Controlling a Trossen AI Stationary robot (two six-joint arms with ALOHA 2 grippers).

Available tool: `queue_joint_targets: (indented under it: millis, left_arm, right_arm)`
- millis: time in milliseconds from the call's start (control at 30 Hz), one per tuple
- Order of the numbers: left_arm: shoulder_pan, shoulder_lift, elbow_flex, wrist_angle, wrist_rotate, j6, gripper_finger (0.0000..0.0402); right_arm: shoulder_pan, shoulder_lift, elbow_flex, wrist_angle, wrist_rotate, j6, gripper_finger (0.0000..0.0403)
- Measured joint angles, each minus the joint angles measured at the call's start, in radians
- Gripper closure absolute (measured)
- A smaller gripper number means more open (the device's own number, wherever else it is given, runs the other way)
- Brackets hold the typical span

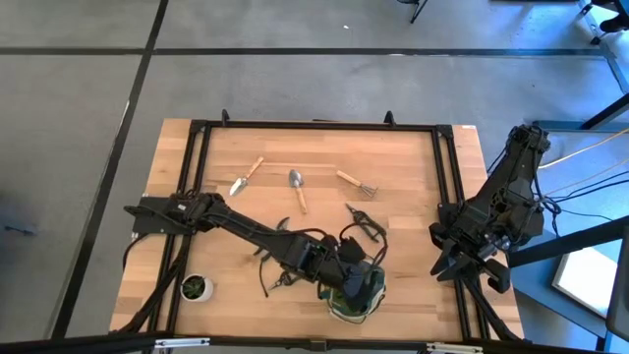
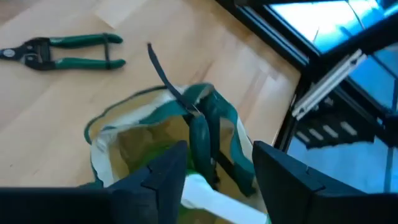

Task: Pick & Place Garden tools in Gardening bag
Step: Put the green shear scissors into the gardening bag

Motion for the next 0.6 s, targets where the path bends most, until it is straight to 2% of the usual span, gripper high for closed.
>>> queue_joint_targets:
  millis: [267,433,600]
  left_arm:
    - [0.0,0.0,0.0,0.0,-0.061,0.091,0.0276]
    - [0.007,0.0,0.0,0.006,-0.022,0.161,0.0305]
    - [0.023,0.0,0.0,0.002,0.02,0.173,0.031]
  right_arm:
    - [-0.006,-0.006,0.0,-0.02,0.0,0.001,0.0316]
    - [-0.009,-0.008,0.0,-0.02,0.0,0.003,0.0316]
    - [-0.009,-0.013,0.0,-0.019,0.0,0.006,0.0316]
